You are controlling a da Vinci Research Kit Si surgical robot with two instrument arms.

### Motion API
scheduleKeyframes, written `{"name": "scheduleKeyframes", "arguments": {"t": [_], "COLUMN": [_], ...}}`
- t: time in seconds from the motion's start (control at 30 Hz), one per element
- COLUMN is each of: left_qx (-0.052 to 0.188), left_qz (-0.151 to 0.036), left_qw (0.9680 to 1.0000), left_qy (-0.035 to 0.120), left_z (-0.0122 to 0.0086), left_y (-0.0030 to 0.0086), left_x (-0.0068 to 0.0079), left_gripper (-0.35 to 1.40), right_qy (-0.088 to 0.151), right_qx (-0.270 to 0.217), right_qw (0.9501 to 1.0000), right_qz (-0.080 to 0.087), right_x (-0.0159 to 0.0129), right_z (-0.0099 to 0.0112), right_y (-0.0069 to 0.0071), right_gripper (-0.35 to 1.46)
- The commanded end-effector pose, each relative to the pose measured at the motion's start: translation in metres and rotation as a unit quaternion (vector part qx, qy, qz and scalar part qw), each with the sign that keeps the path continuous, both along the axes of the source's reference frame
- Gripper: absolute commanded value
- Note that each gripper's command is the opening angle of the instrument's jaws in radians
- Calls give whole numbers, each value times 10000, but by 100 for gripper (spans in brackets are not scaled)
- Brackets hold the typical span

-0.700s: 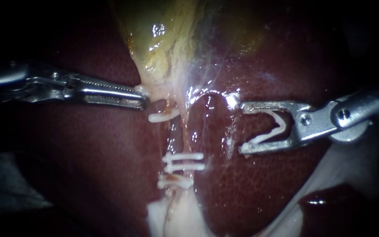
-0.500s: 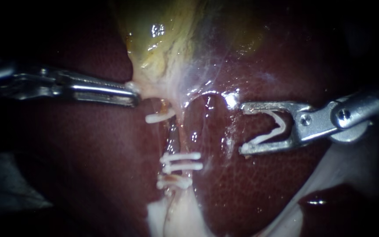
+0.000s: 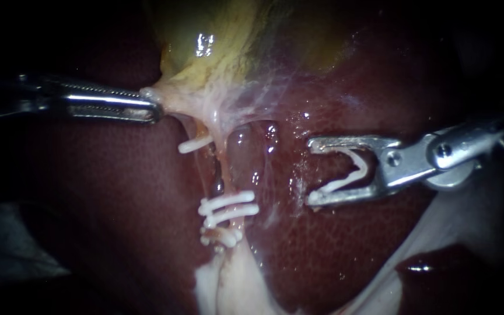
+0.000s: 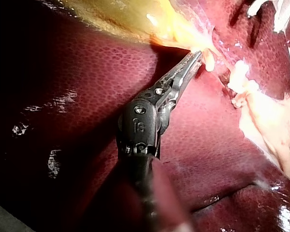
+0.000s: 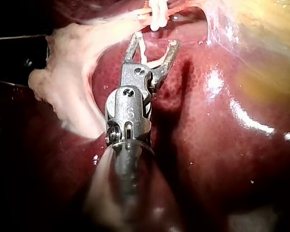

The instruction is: Clipping third clip right tube

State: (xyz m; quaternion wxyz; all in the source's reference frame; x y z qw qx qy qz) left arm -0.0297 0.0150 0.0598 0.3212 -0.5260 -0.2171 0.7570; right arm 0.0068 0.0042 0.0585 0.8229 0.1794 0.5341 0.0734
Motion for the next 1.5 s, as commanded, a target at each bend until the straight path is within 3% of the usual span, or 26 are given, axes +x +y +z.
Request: {"name": "scheduleKeyframes", "arguments": {"t": [0.03,0.23,0.43,0.6,0.83,1.07,1.3,1.5], "left_qx": [-2,-8,-6,-4,-7,-3,1,-1], "left_qz": [-1,-15,-10,-3,-7,0,10,8], "left_qw": [10000,10000,10000,10000,10000,10000,10000,10000], "left_qy": [2,13,9,4,7,1,-7,-5], "left_z": [0,0,0,-1,-1,-2,-2,-2], "left_y": [0,-1,-2,-3,-4,-5,-5,-6], "left_x": [0,-1,-2,-3,-4,-5,-6,-7], "left_gripper": [-35,-35,-35,-35,-35,-35,-35,-35], "right_qy": [-10,-78,72,150,370,878,1207,1433], "right_qx": [119,462,919,1145,1523,2074,2419,2550], "right_qw": [9999,9988,9952,9927,9871,9741,9627,9562], "right_qz": [23,163,313,361,324,210,139,72], "right_x": [5,36,68,86,108,122,129,132], "right_z": [6,44,84,102,113,118,117,110], "right_y": [-1,-2,6,8,6,5,6,5], "right_gripper": [50,50,50,50,50,50,50,50]}}
